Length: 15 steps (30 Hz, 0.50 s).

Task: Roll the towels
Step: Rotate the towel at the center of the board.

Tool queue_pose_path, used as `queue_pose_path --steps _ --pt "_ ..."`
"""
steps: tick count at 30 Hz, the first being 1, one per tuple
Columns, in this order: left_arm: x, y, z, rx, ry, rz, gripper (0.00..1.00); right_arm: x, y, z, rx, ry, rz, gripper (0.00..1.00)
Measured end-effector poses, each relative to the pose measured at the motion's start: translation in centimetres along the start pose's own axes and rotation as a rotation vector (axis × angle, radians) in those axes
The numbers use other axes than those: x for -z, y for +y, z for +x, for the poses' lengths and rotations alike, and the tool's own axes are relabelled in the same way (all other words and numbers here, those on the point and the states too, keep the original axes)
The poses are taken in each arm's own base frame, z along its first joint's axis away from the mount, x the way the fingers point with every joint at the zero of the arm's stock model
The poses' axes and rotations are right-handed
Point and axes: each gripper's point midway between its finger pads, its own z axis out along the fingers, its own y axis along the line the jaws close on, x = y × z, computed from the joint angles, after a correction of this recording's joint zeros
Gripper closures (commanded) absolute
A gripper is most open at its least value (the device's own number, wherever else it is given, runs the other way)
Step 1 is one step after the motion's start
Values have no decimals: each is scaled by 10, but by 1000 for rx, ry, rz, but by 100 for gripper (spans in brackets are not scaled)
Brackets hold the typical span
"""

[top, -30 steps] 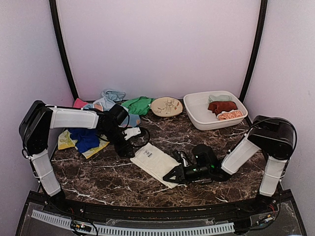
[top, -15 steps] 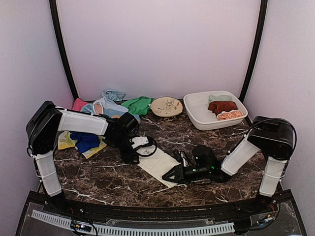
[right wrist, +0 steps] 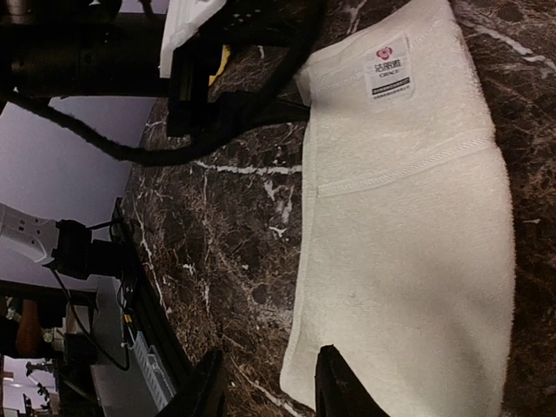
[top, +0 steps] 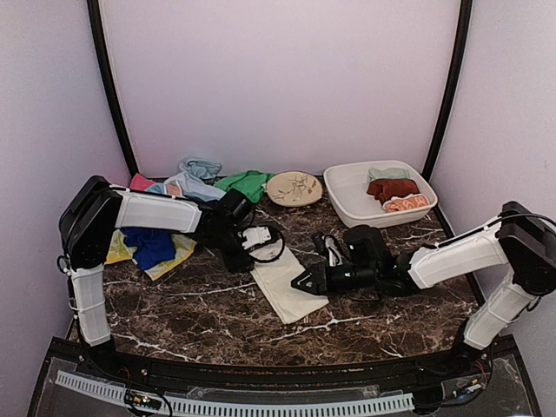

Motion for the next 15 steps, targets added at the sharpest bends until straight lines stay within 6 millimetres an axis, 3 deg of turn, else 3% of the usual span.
queue_pose_path --steps 3,8,15 --pt "0 11 -6 -20 1 -41 36 2 -22 -8 19 5 104 68" --pt "5 21 -19 -34 -32 -72 38 0 -66 19 13 110 277 70" --pt "-11 21 -33 -19 -75 -48 41 -9 -61 32 36 146 290 71"
